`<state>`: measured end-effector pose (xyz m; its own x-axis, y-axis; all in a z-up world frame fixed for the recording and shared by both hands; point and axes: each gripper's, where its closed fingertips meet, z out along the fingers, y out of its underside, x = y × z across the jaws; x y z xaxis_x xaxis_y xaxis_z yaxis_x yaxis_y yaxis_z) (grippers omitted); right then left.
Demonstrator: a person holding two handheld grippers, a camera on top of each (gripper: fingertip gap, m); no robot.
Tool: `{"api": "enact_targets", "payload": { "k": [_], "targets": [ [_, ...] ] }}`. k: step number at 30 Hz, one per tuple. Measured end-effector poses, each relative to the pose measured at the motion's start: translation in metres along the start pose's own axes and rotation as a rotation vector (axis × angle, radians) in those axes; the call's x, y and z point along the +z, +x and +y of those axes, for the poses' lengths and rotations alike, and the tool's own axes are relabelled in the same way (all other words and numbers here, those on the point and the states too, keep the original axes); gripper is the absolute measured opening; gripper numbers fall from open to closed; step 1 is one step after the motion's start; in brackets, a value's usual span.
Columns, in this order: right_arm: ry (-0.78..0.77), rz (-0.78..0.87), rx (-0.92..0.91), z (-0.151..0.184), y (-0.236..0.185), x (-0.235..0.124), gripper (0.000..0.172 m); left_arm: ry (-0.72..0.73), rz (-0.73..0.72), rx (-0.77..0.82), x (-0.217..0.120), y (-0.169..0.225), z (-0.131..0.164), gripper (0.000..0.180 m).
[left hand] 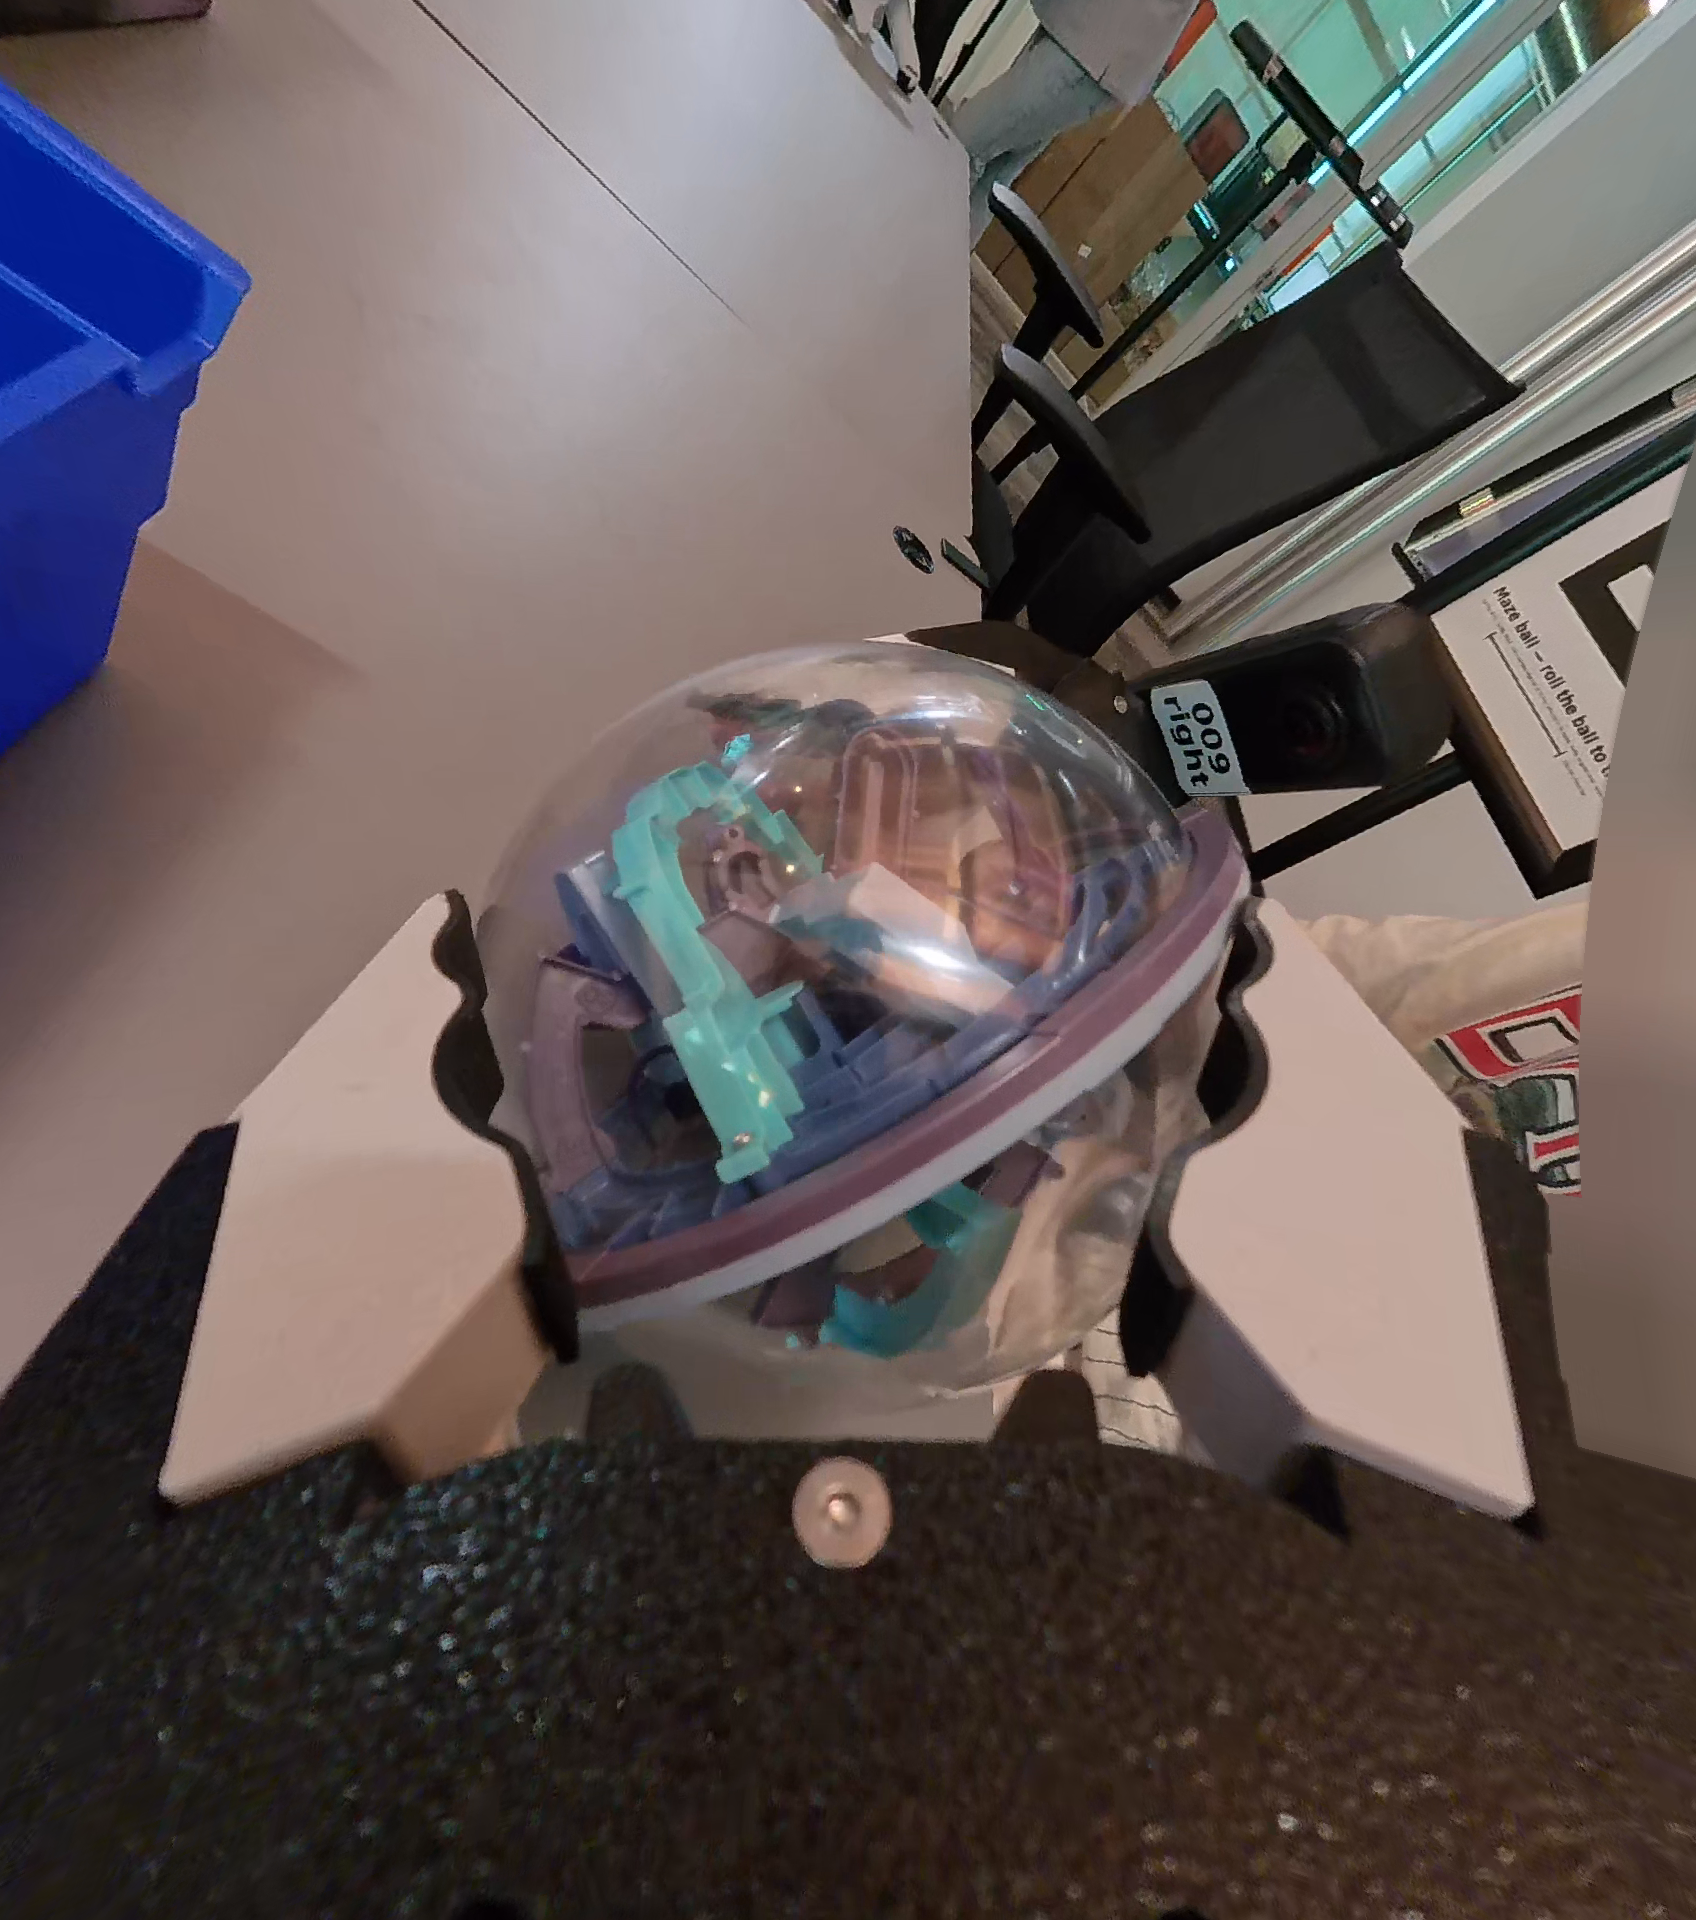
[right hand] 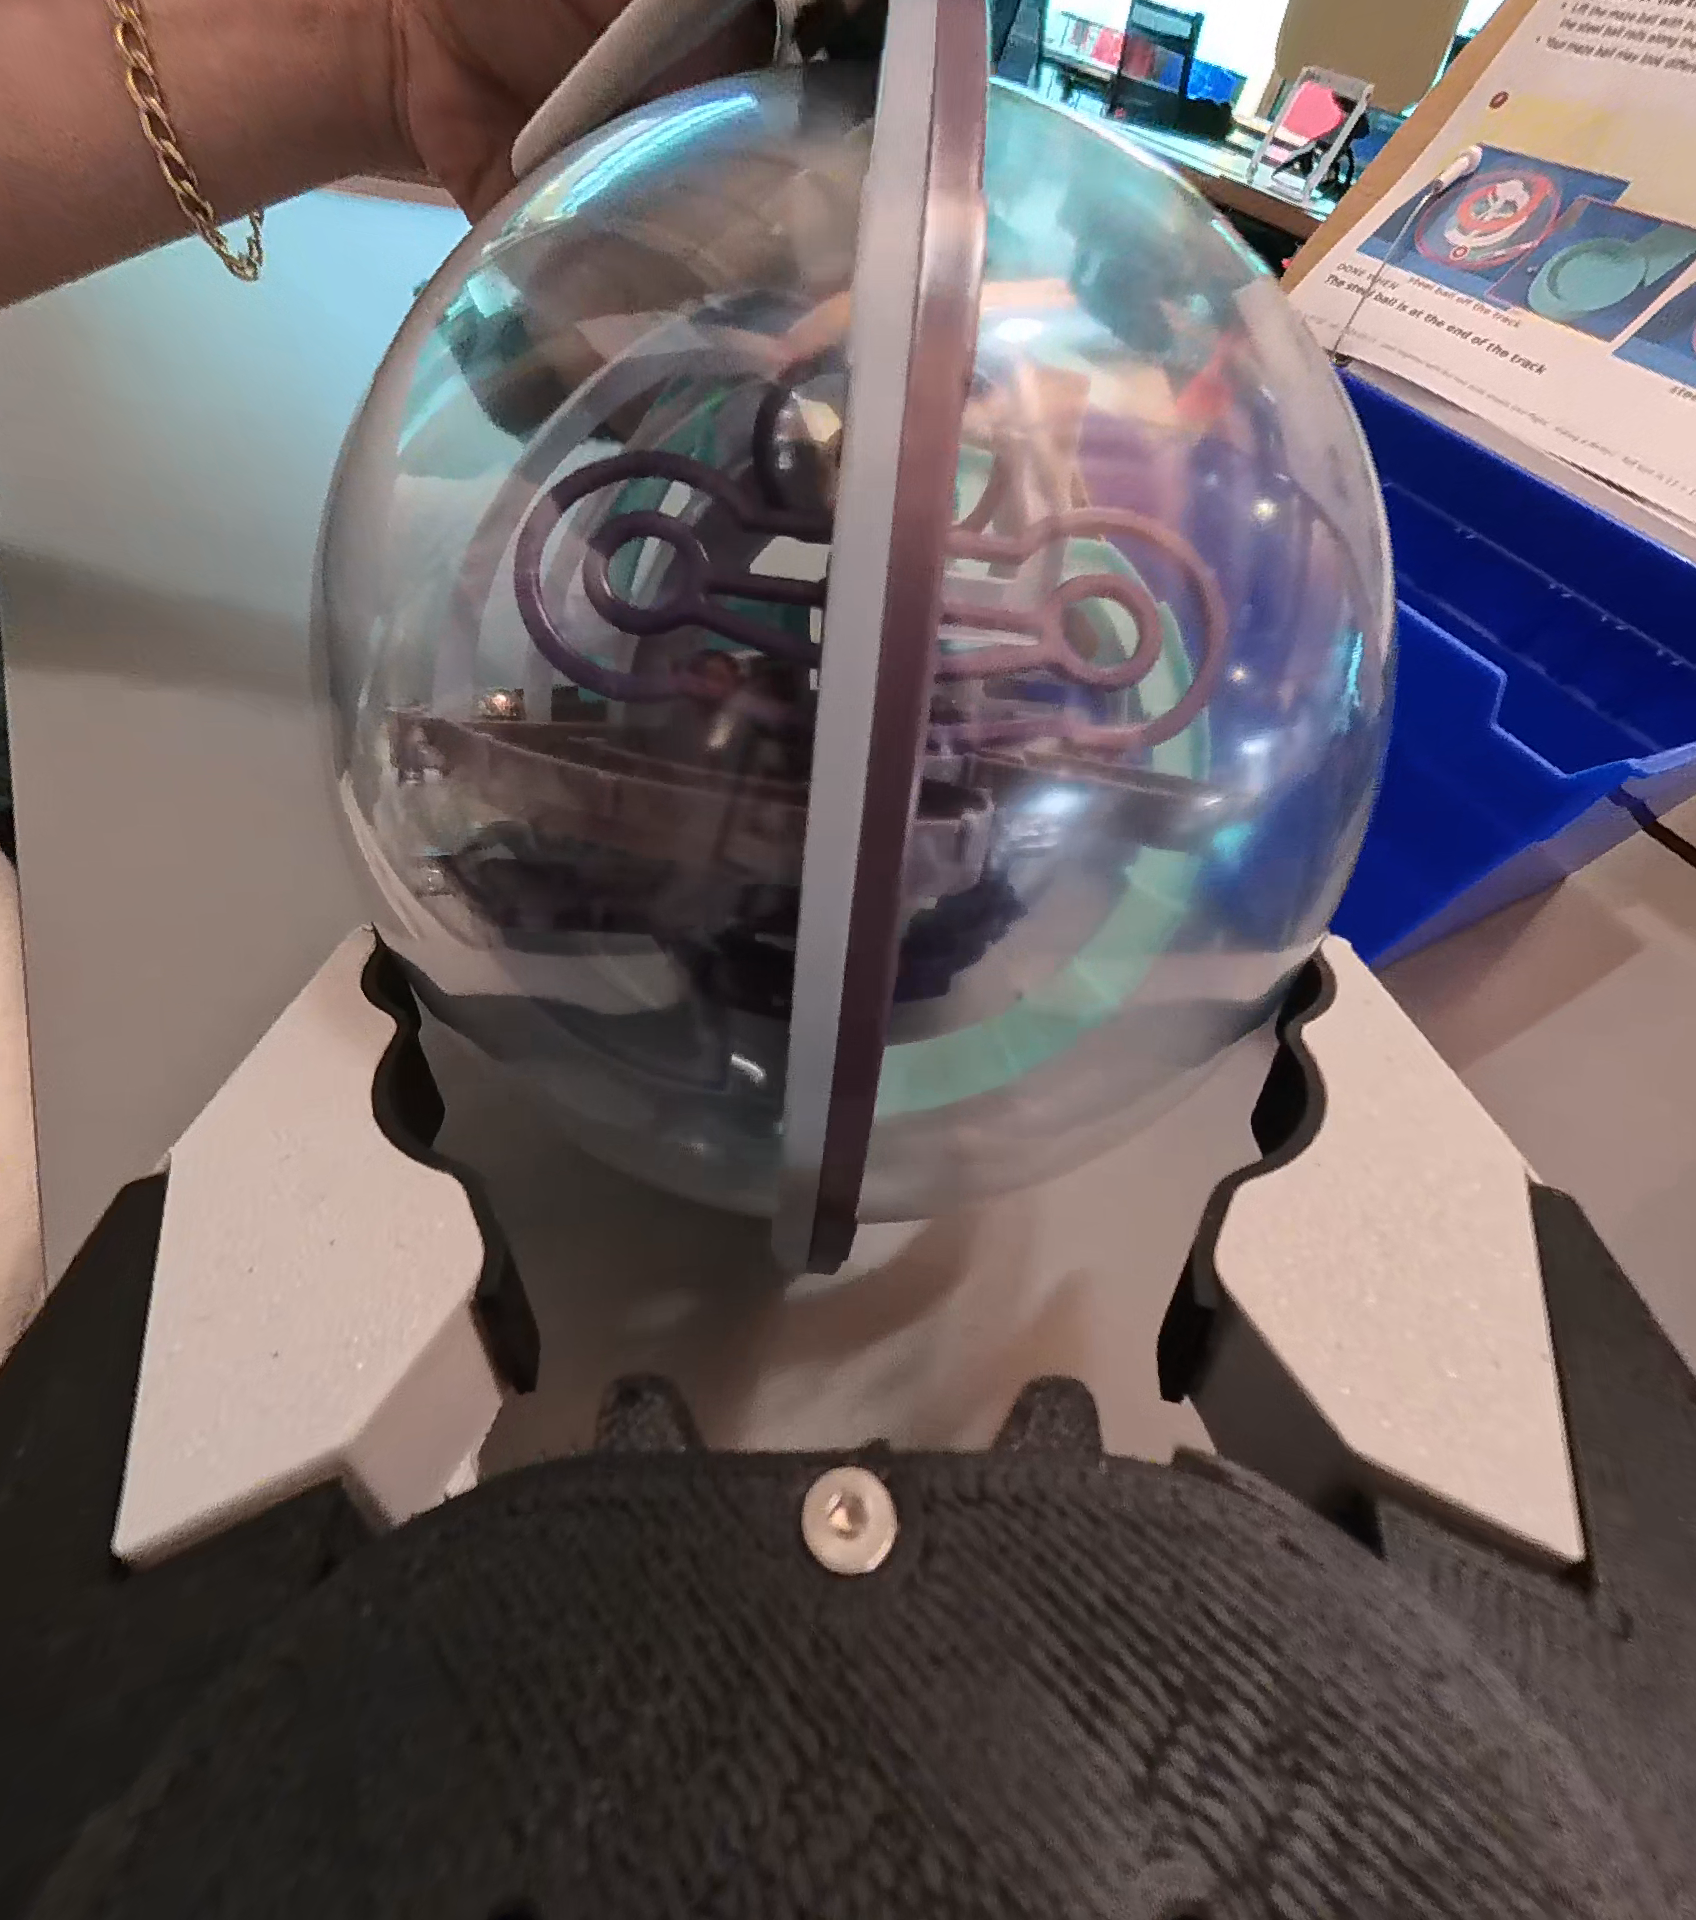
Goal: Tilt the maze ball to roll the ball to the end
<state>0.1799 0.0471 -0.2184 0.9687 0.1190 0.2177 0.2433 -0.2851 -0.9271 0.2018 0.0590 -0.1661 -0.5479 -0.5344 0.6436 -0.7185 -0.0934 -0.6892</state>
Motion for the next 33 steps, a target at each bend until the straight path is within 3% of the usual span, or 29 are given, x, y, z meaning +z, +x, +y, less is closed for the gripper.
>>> {"api": "enact_targets", "payload": {
  "k": [6, 12, 19, 27, 33],
  "targets": [
    [-0.039, 0.015, -0.034, 0.006, 0.001, -0.001, 0.156, -0.008, -0.022, 0.01, 0.003, 0.002, 0.0, 0.135],
    [-0.199, 0.061, -0.164, 0.03, 0.006, -0.003, 0.153, -0.023, -0.045, 0.029, 0.007, 0.004, -0.001, 0.135],
    [-0.193, 0.022, -0.161, 0.032, 0.006, -0.012, 0.143, -0.069, -0.098, 0.082, 0.013, 0.01, 0.001, 0.135],
    [0.018, -0.041, -0.111, -0.012, -0.004, -0.025, 0.156, -0.121, -0.128, 0.162, 0.024, 0.019, 0.003, 0.135],
    [0.056, -0.039, -0.103, -0.014, -0.003, -0.025, 0.157, -0.142, -0.142, 0.162, 0.027, 0.019, 0.002, 0.135]
  ]
}}
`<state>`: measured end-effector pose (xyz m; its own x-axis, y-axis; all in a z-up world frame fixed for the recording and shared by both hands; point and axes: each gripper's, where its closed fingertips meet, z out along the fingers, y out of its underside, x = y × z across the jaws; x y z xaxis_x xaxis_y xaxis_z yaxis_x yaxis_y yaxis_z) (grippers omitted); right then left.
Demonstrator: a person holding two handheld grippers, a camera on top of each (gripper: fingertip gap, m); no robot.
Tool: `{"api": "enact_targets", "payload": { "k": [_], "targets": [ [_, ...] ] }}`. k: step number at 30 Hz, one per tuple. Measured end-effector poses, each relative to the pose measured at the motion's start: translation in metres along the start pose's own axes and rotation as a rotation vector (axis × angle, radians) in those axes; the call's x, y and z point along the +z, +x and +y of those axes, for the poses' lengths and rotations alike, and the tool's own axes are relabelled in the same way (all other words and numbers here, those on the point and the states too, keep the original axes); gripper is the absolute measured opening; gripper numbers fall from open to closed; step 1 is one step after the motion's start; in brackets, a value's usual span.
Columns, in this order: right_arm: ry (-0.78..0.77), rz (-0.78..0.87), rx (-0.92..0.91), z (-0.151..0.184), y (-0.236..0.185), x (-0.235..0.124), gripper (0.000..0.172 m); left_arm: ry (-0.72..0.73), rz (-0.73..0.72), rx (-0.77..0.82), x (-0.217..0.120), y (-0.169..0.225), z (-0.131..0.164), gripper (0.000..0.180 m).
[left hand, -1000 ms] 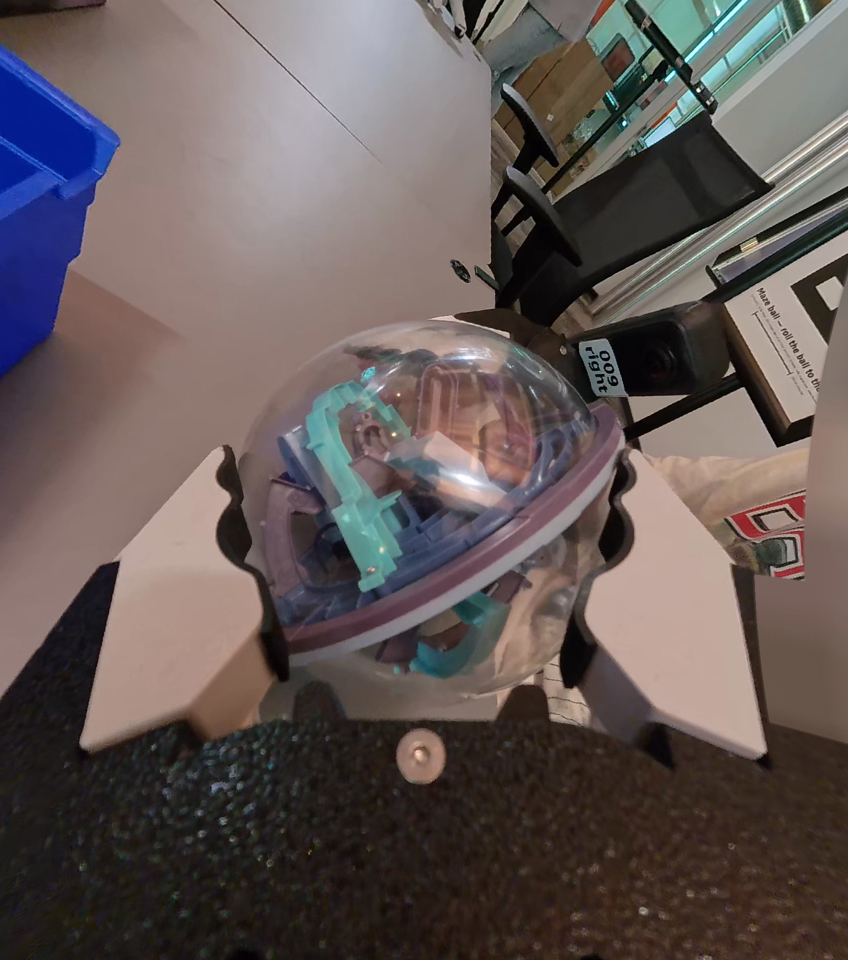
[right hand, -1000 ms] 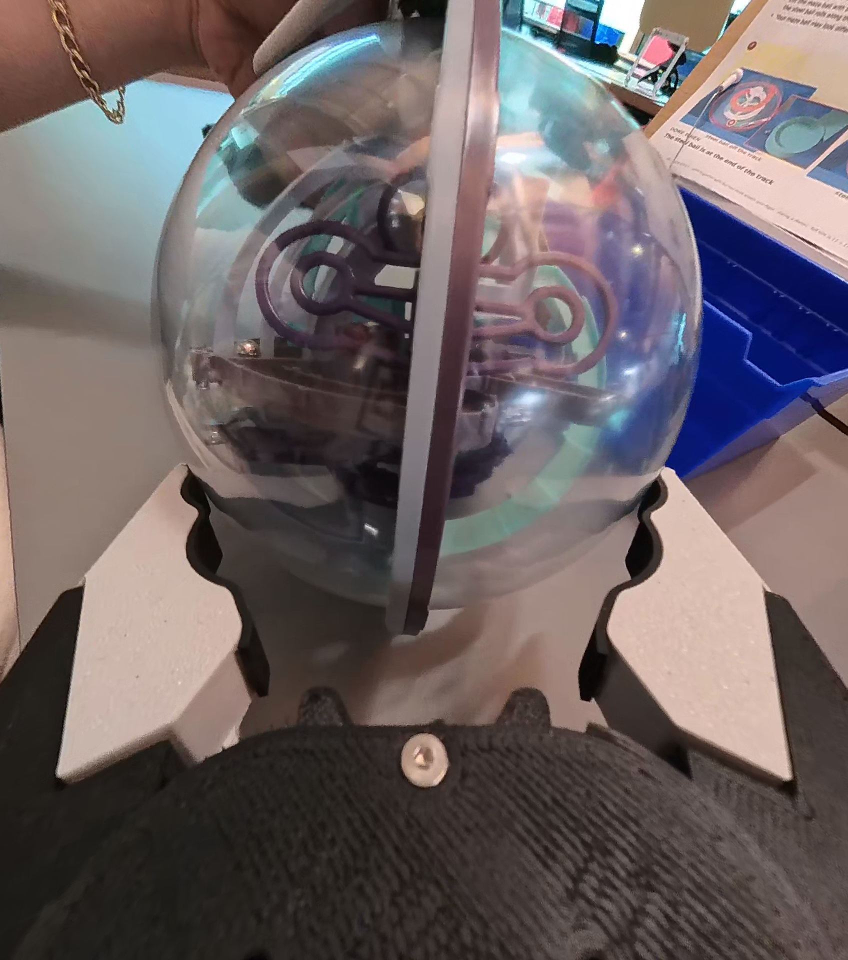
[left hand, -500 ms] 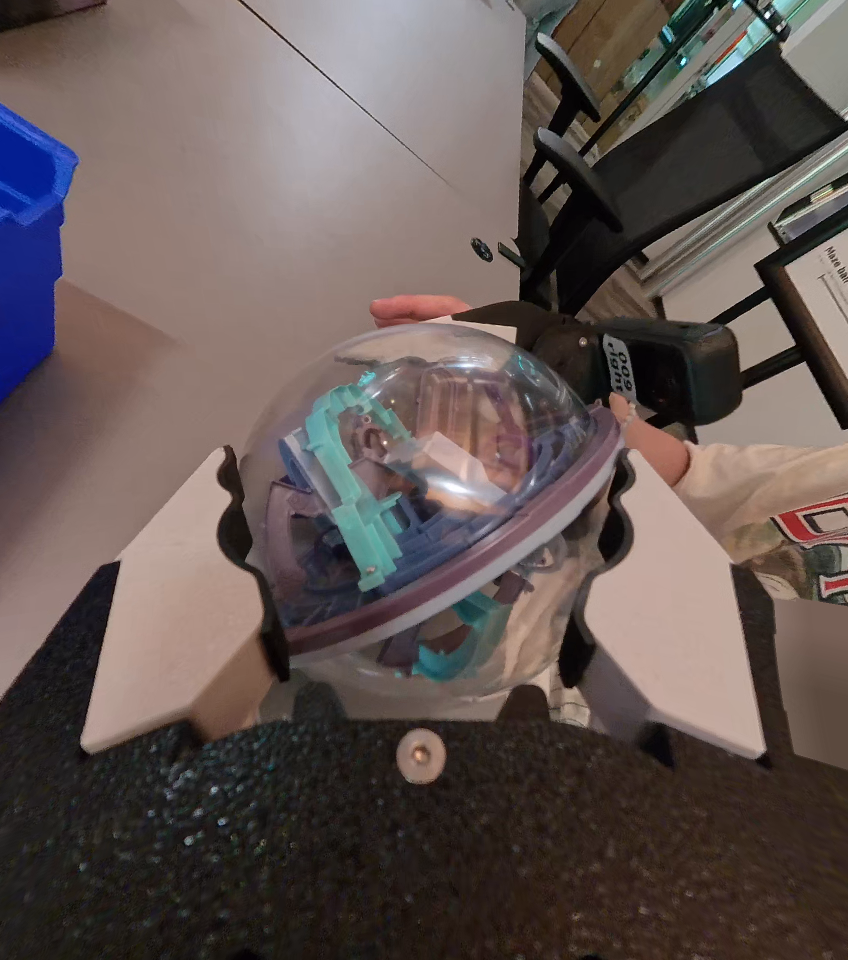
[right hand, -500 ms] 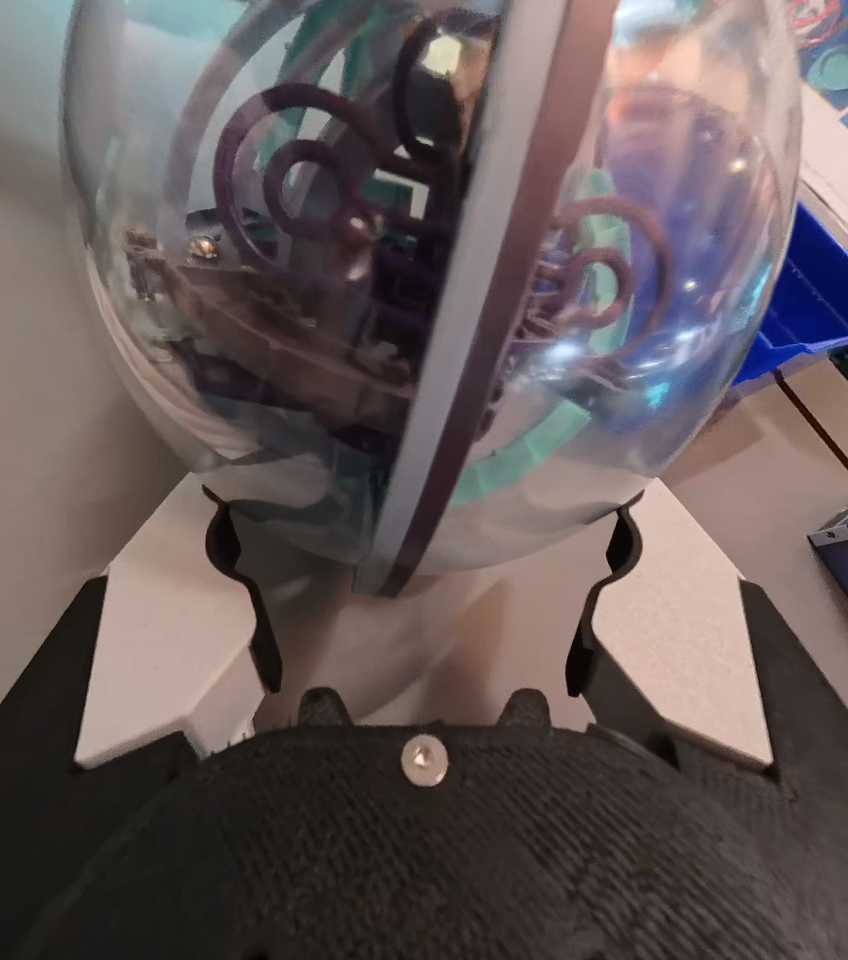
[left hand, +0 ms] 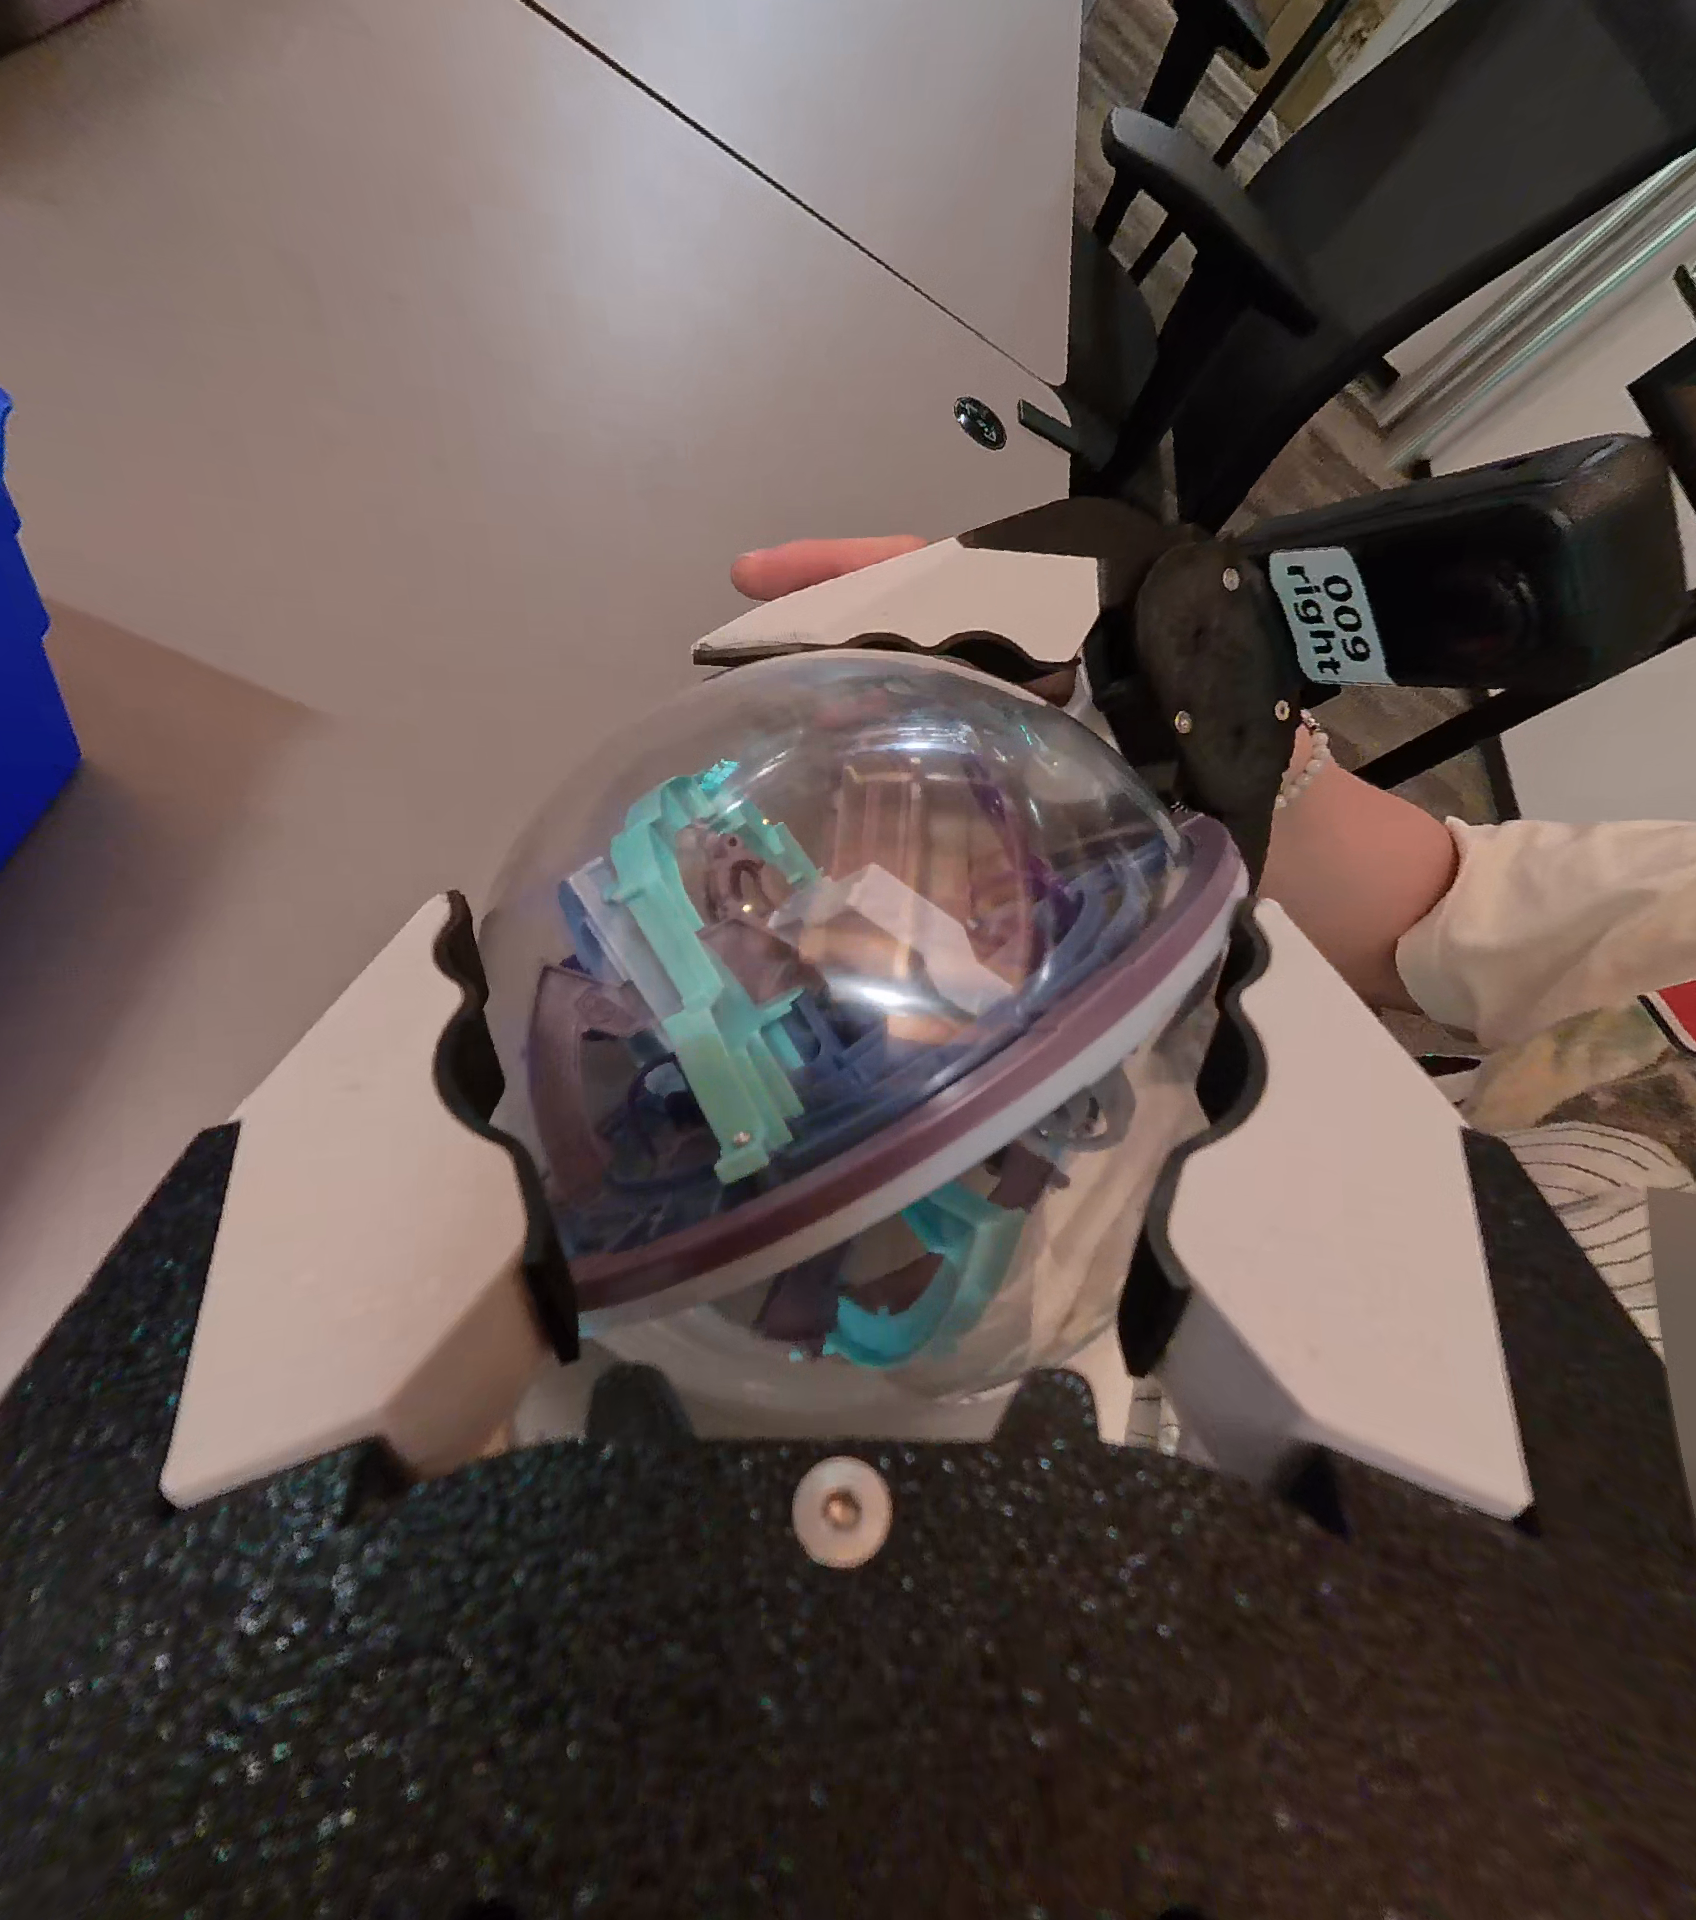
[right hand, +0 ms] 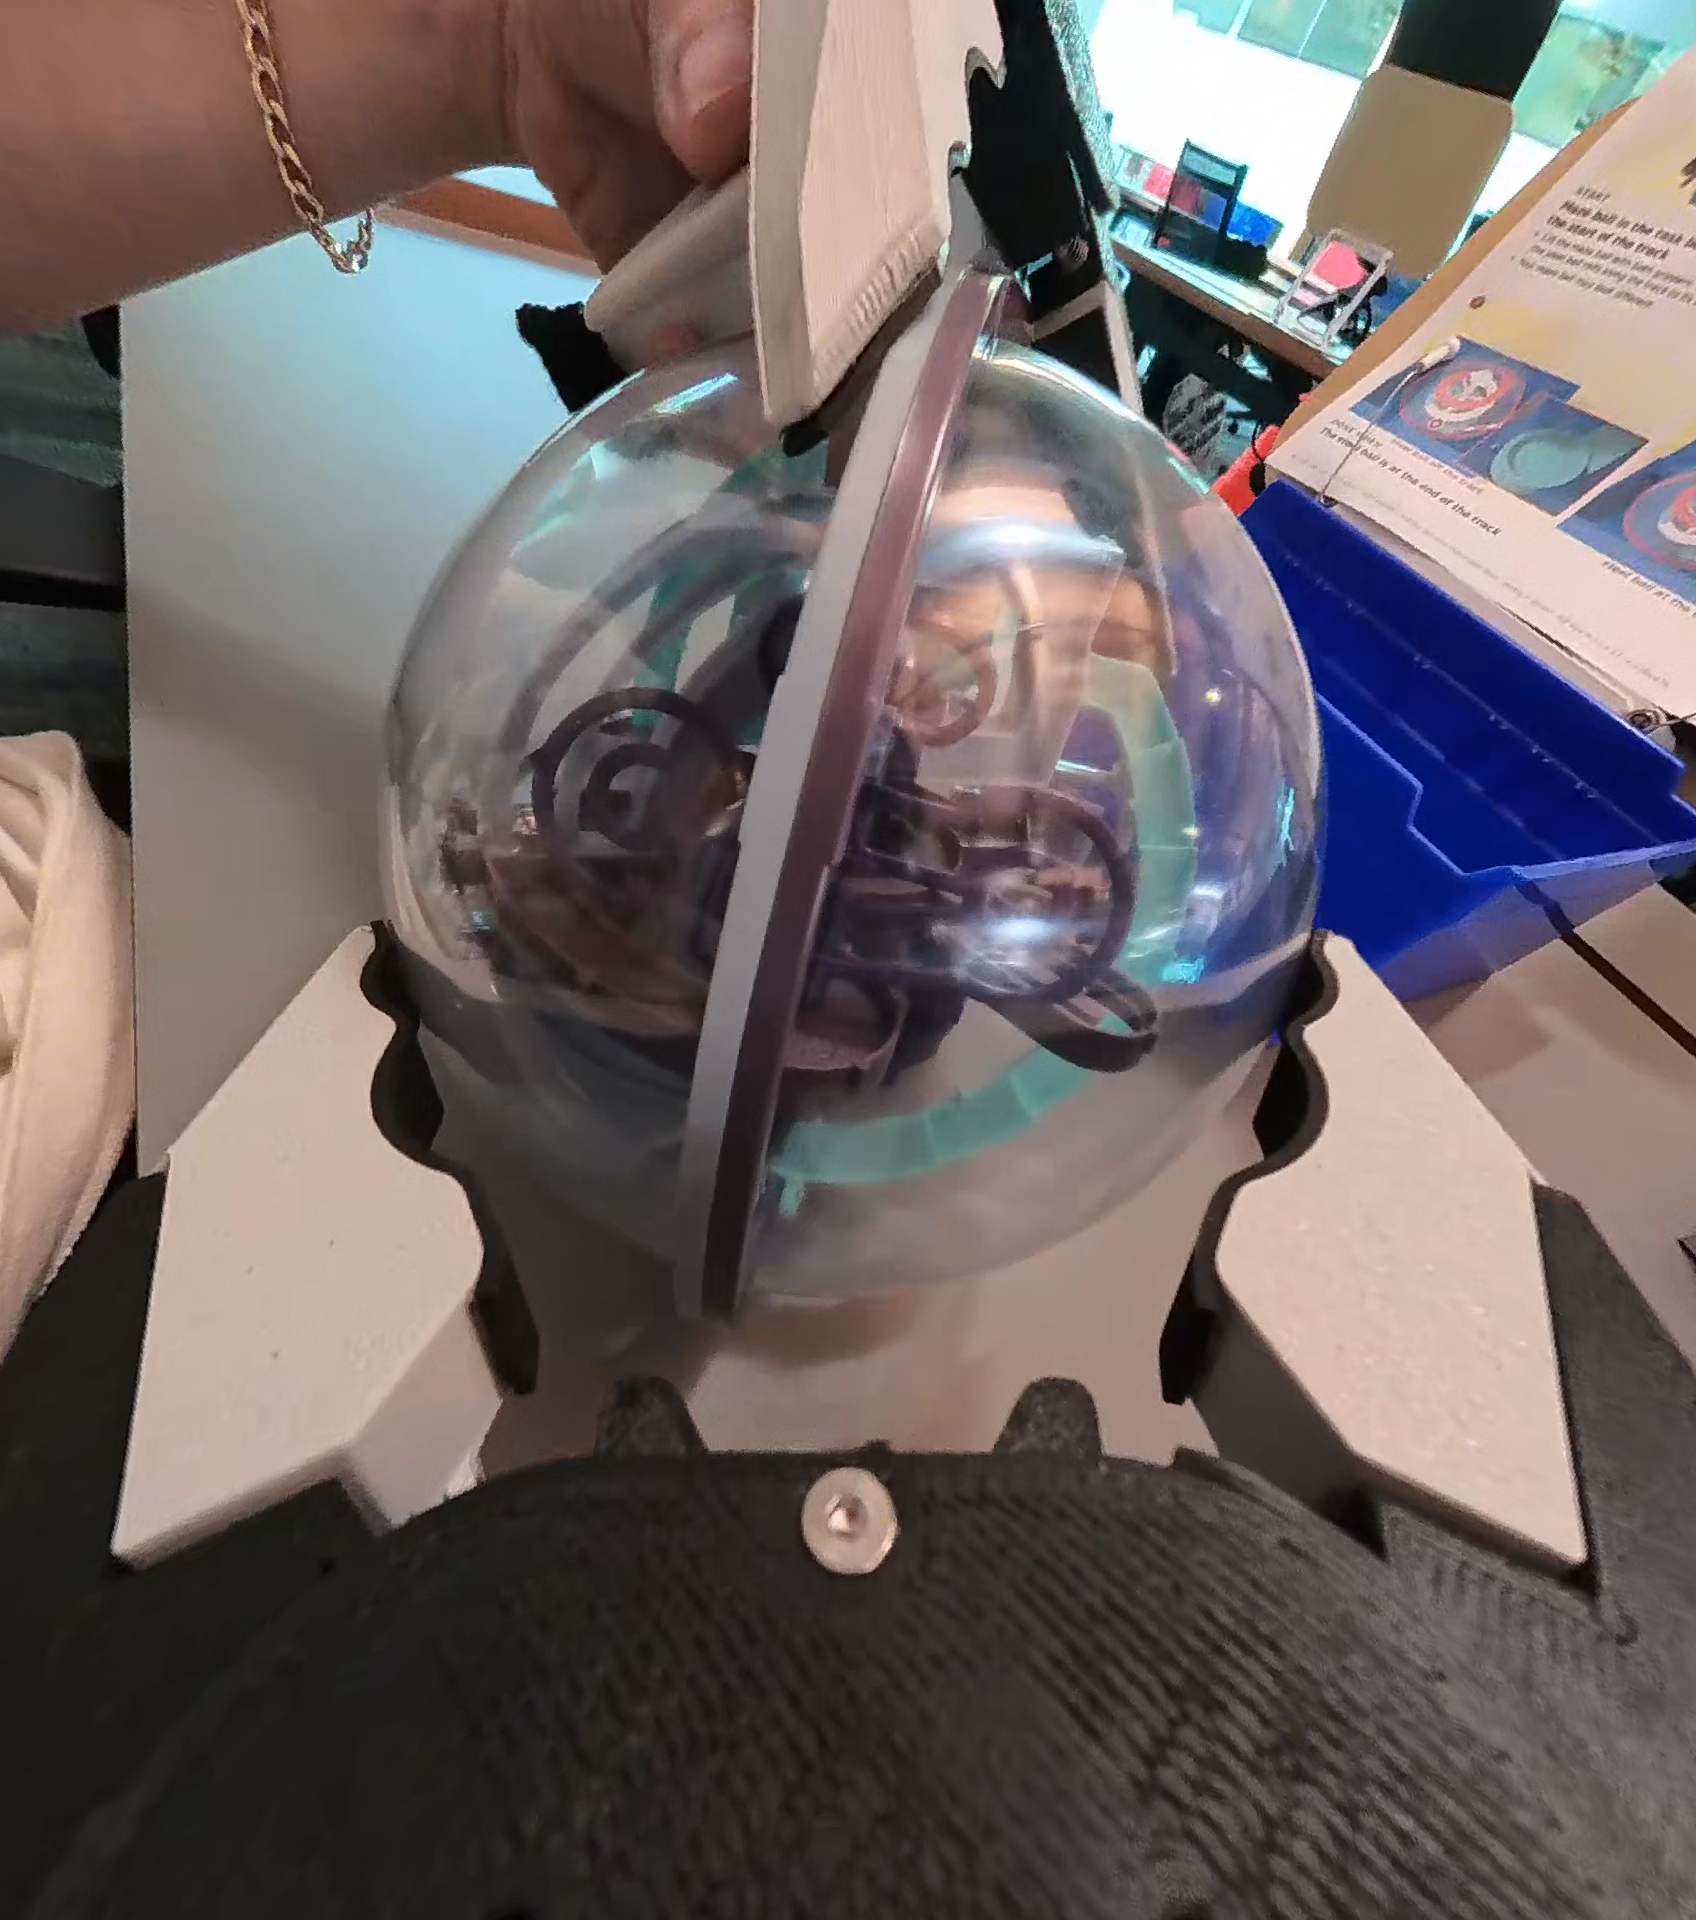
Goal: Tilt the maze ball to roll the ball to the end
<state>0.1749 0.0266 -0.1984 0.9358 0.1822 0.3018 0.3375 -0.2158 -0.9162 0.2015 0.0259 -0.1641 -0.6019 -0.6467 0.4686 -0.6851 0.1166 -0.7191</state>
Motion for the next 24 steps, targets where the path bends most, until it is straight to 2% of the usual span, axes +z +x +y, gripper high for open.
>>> {"api": "enact_targets", "payload": {
  "k": [15, 24],
  "targets": [
    [-0.158, -0.002, -0.161, 0.014, 0.001, -0.015, 0.157, -0.069, -0.063, 0.068, 0.013, 0.01, -0.003, 0.134],
    [-0.088, -0.002, -0.202, -0.003, -0.004, -0.015, 0.158, -0.084, -0.036, 0.157, 0.022, 0.018, -0.005, 0.134]
  ]
}}
